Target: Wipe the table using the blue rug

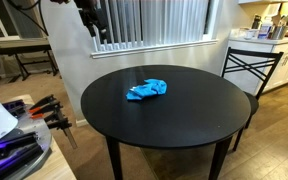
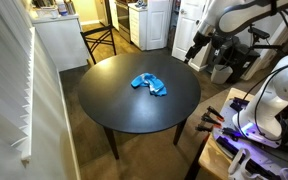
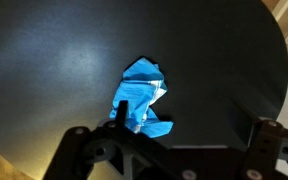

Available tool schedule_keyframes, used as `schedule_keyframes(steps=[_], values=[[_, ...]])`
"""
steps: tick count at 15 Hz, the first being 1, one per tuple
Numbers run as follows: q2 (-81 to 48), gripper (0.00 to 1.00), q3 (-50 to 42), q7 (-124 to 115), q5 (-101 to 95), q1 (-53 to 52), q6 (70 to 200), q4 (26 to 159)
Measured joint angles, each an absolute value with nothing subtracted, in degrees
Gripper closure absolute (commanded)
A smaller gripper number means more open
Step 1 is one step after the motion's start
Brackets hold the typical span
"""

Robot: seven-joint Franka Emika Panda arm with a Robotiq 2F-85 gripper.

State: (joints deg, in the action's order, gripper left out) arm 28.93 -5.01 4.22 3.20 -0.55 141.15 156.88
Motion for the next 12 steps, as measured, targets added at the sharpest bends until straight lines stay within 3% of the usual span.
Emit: schedule_keyframes(steps=[6, 12], values=[[6.6, 0.0, -6.36, 8.36, 9.13, -3.3, 153.7, 147.28], [-16.45, 0.0, -1.05, 20.32, 27.29, -0.62, 154.61, 129.87]])
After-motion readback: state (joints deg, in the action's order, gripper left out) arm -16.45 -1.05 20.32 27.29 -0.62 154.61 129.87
